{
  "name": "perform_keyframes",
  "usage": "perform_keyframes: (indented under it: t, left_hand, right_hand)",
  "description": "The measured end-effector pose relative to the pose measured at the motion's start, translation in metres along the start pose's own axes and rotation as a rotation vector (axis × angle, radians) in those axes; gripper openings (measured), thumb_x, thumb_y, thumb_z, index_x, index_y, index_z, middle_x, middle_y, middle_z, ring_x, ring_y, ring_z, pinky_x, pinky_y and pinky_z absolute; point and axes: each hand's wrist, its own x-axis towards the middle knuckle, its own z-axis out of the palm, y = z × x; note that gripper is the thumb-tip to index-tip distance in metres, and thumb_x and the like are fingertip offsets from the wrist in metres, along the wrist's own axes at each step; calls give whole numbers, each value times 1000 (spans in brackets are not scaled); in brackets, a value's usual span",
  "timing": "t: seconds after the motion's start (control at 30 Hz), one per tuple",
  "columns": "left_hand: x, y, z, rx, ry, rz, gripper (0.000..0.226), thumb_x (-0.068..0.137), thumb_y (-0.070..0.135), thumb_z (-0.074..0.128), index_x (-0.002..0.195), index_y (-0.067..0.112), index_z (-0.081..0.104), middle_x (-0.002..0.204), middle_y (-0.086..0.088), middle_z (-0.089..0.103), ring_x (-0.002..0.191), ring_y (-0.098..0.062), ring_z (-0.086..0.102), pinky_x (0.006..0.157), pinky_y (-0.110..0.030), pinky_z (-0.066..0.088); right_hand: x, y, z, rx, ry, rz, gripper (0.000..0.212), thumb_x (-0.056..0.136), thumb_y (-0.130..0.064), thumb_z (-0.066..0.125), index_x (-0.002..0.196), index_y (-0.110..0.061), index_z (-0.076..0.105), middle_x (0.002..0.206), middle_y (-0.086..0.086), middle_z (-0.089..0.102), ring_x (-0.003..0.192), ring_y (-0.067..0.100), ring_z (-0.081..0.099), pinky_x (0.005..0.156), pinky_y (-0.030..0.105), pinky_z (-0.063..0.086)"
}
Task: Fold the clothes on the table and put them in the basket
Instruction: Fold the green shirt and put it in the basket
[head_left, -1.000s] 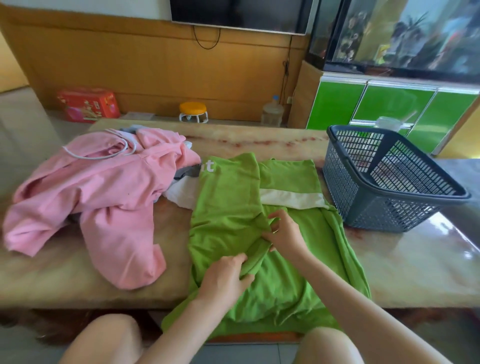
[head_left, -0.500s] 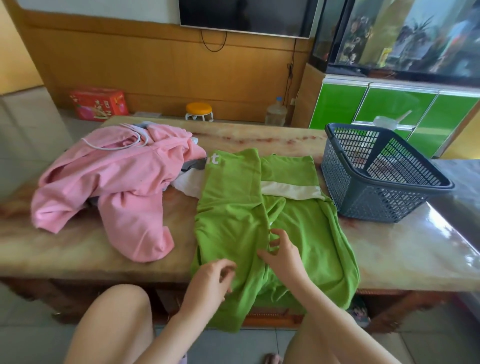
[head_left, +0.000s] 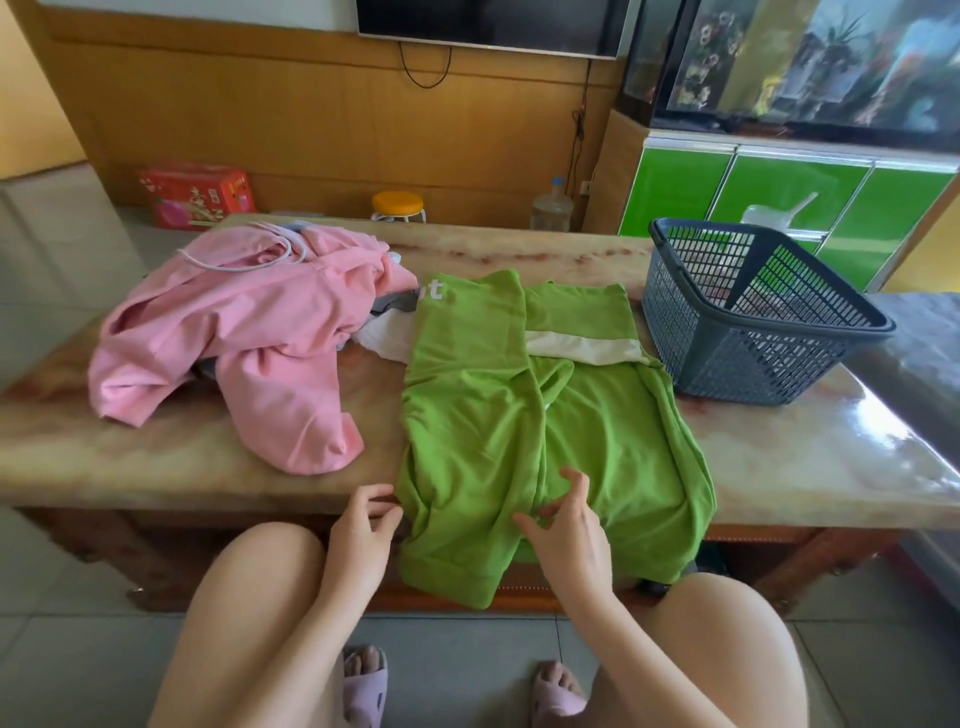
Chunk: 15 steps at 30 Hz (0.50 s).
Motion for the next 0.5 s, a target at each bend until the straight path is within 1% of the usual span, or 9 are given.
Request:
perform_keyframes:
  t: [0.03, 0.07, 0.13, 0.2, 0.27, 0.33, 0.4, 0.47, 0.5]
  left_hand:
    - [1, -1, 0, -26, -15, -35, 24, 85, 2, 65, 101, 19, 58, 86, -1, 67, 86, -27, 66, 83, -44, 52]
    - [2, -1, -1, -37, -14, -47, 24, 85, 5, 66, 99, 21, 57, 86, -2, 68, 87, -27, 66, 85, -48, 52]
    - [2, 1, 1, -44, -1, -43, 21, 85, 9, 68, 98, 21, 57, 86, -2, 67, 85, -25, 66, 85, -47, 52]
    - [1, 4, 3, -51, 1, -20, 16, 85, 12, 69, 95, 20, 59, 84, -2, 66, 79, -21, 65, 80, -40, 53]
    - [2, 4, 5, -52, 11, 9, 11, 84, 14, 70, 91, 17, 62, 82, -3, 66, 75, -21, 64, 74, -34, 52]
    - [2, 3, 8, -67, 31, 23, 9, 83, 15, 71, 88, 16, 63, 82, -4, 67, 74, -16, 63, 69, -27, 51]
    - [2, 3, 10, -71, 55, 45, 8, 83, 15, 71, 85, 16, 64, 81, 0, 67, 71, -6, 61, 65, -14, 48]
    - [3, 1, 11, -54, 79, 67, 7, 82, 13, 71, 82, 15, 65, 80, 4, 67, 72, -6, 62, 65, -8, 44]
    - [3, 0, 12, -44, 87, 71, 6, 82, 11, 71, 81, 14, 65, 79, 4, 67, 72, -7, 62, 65, -9, 43]
  right_hand:
    - [-2, 1, 2, 3, 3, 5, 76, 82, -38, 71, 139, -21, 23, 93, -9, 59, 80, 12, 56, 65, 27, 42]
    - [-4, 1, 4, 4, 1, 3, 76, 82, -38, 71, 139, -21, 23, 94, -8, 60, 81, 13, 57, 65, 27, 43]
    - [-9, 2, 8, 16, -5, 3, 77, 82, -39, 71, 139, -22, 22, 102, -6, 64, 89, 15, 61, 68, 28, 44]
    - [-13, 1, 11, 38, -3, 12, 76, 82, -39, 70, 139, -23, 22, 109, -5, 65, 96, 16, 62, 70, 28, 43]
    - [-15, 0, 13, 48, 8, 10, 75, 83, -39, 70, 138, -24, 22, 110, -8, 63, 96, 15, 62, 71, 28, 44]
    - [-15, -1, 14, 83, 20, 27, 74, 81, -41, 71, 136, -25, 24, 106, -10, 62, 93, 13, 61, 71, 28, 43]
    - [-14, 0, 15, 139, 36, 66, 74, 78, -45, 73, 133, -25, 26, 101, -11, 61, 90, 14, 60, 69, 29, 42]
    - [-15, 1, 18, 164, 24, 79, 74, 77, -46, 73, 130, -25, 25, 96, -11, 58, 88, 15, 60, 68, 29, 42]
    - [-16, 1, 20, 168, 8, 77, 72, 78, -45, 74, 128, -25, 26, 94, -11, 57, 87, 15, 59, 69, 28, 42]
